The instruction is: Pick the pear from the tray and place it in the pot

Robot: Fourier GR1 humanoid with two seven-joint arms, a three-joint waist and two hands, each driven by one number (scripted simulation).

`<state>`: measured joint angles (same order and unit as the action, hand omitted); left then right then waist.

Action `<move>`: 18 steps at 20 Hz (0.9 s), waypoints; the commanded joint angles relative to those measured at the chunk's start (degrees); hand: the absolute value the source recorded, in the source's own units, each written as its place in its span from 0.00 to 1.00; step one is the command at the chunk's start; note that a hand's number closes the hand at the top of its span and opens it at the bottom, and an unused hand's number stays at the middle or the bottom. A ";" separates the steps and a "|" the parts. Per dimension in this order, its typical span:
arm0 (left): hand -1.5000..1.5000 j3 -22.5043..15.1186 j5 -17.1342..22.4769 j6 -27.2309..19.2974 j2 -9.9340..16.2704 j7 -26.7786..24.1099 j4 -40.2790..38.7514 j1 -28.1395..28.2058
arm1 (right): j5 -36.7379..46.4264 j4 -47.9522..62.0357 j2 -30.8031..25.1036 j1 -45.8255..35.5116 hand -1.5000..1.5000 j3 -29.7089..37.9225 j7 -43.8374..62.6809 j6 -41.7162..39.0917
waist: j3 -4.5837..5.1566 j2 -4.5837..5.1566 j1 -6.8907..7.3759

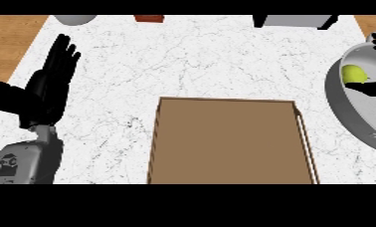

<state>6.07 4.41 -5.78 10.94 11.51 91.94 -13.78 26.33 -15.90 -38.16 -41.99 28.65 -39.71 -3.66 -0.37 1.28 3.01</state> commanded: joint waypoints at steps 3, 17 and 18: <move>0.50 -0.31 -0.36 -0.10 0.17 1.18 1.37 0.90 | -7.42 4.76 -5.22 -0.08 0.00 7.20 -3.90 -10.79 | -0.04 -0.06 -0.23; 0.50 0.74 0.42 -0.58 0.30 2.77 1.75 -0.99 | -11.43 7.50 -17.16 5.65 0.00 11.28 -4.86 -26.61 | -0.30 0.25 -0.62; 0.50 1.73 1.05 0.74 1.06 0.49 1.15 0.80 | -11.63 7.54 -17.99 6.77 0.00 11.38 -5.27 -28.32 | -0.20 0.10 -0.74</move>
<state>6.81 4.92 -5.61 11.36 12.78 93.32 -13.56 15.47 -8.67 -53.76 -38.22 39.35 -40.81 -25.22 -0.54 1.47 2.65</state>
